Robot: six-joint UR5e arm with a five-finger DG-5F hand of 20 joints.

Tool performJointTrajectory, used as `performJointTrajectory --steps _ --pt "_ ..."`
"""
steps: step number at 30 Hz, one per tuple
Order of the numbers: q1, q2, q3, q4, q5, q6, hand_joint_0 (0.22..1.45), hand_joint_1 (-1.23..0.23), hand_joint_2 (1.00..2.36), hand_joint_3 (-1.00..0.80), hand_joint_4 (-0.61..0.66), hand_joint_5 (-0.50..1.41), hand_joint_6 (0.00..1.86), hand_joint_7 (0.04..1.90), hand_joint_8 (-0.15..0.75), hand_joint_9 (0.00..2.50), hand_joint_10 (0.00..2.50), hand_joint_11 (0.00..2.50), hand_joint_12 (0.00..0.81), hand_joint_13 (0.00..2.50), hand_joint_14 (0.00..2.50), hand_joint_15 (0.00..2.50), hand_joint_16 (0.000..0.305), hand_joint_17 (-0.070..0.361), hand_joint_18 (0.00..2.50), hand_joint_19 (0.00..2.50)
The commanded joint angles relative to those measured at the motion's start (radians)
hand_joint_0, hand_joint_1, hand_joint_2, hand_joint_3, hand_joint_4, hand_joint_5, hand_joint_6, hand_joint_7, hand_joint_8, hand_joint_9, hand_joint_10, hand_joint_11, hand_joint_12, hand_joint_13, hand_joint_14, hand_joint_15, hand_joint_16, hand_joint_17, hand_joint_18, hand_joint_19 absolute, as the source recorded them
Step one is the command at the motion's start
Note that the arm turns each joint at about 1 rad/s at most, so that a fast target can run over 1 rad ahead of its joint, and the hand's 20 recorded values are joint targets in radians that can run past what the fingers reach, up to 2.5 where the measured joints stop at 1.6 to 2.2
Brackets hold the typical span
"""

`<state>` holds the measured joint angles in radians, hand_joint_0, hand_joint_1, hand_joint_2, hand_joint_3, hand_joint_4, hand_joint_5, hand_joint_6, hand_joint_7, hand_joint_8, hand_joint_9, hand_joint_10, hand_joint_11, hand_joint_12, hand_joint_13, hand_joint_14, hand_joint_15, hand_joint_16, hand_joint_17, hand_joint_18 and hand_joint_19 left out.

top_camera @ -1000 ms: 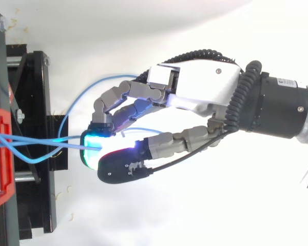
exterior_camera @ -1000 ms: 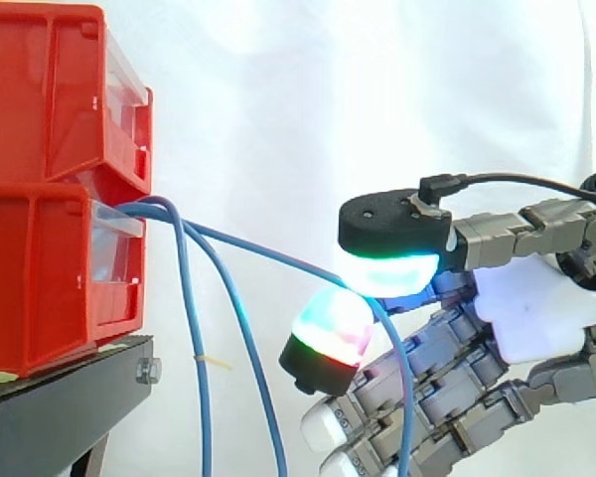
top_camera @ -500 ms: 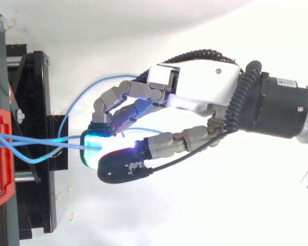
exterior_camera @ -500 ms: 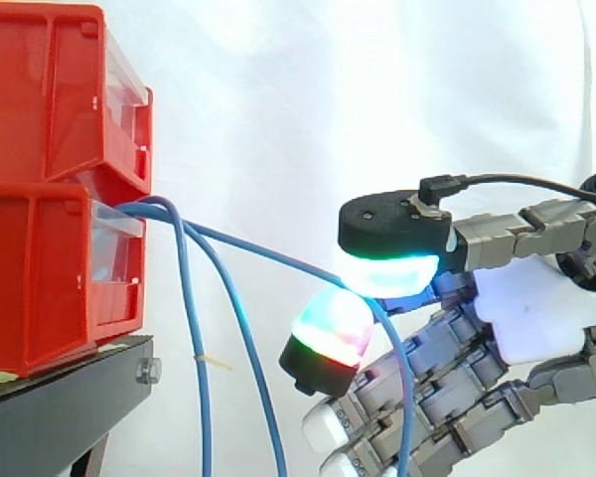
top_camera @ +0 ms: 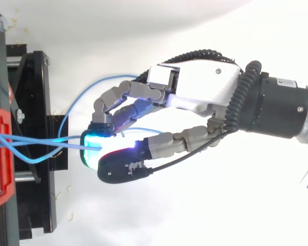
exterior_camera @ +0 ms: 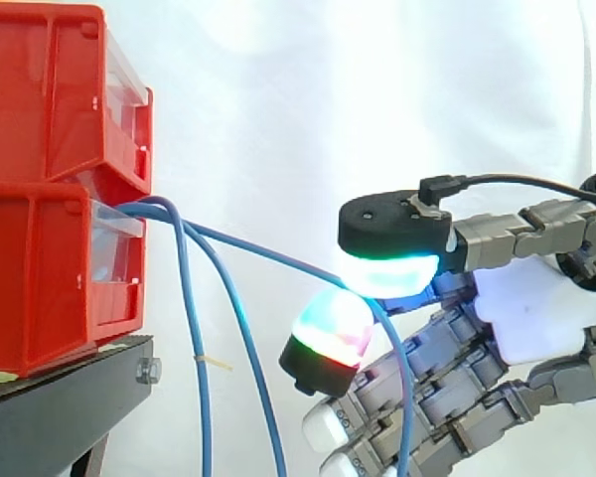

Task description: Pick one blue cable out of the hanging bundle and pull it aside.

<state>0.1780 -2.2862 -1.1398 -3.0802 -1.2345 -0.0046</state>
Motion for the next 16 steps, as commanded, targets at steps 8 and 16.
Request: performJointTrajectory --steps 8,16 --pt "0.000 0.001 0.000 0.000 0.000 0.000 0.53 -0.82 1.15 0.04 -0.10 -0.03 0.86 1.04 0.291 0.74 0.01 0.15 0.492 0.53 0.01 0.32 0.078 0.176 0.37 0.38" --pt "0.000 -0.001 0.000 0.000 0.000 0.000 0.53 -0.82 1.15 0.04 -0.10 -0.03 0.86 1.04 0.290 0.74 0.01 0.15 0.492 0.53 0.01 0.32 0.078 0.176 0.37 0.38"
